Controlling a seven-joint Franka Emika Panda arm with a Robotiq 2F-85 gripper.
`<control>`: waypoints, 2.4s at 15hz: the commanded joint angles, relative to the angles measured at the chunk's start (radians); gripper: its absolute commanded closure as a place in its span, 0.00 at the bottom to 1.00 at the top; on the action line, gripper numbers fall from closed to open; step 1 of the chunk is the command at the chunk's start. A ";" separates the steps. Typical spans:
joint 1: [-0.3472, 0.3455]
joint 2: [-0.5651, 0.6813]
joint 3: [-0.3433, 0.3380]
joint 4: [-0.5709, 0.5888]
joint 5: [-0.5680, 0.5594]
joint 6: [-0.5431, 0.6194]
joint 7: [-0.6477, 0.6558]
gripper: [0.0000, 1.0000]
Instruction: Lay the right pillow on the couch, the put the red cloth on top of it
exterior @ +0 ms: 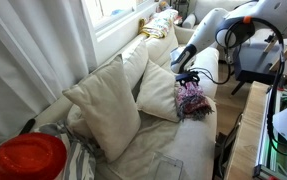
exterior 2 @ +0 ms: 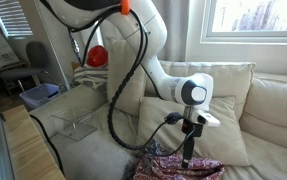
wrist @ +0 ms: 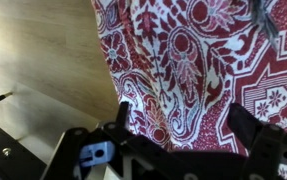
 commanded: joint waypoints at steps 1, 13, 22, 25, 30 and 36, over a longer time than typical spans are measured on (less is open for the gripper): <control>0.000 0.000 0.000 0.000 0.000 0.000 0.000 0.00; -0.216 0.037 0.137 0.011 0.104 0.167 -0.448 0.00; -0.447 0.086 0.348 0.016 0.214 0.373 -0.696 0.49; -0.492 0.092 0.404 0.017 0.231 0.383 -0.736 0.71; -0.554 0.043 0.471 -0.023 0.243 0.379 -0.774 1.00; -0.597 -0.168 0.510 -0.234 0.251 0.426 -0.751 0.96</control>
